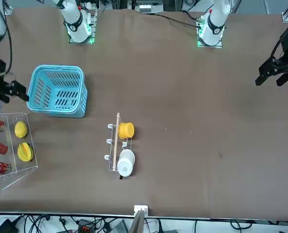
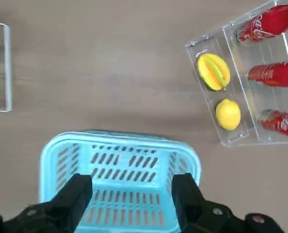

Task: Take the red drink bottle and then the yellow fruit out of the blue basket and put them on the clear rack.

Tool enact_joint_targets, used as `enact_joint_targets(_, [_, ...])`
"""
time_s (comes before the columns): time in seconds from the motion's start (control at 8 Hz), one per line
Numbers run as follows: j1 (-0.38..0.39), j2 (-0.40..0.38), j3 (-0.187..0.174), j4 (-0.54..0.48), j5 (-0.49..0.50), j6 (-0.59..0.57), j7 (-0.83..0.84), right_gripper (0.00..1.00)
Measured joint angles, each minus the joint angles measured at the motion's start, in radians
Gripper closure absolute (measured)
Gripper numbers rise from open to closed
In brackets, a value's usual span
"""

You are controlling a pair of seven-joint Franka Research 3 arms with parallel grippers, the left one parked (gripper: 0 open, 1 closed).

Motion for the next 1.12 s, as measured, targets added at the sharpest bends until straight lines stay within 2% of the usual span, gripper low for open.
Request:
enact_joint_targets(0.38, [0.024, -0.082, -0.001, -0.011, 0.0, -0.08, 0.046, 0.0])
enact_joint_targets(1.12, [0.009, -0.252, -0.007, -0.161, 0.057, -0.079, 0.096, 0.0])
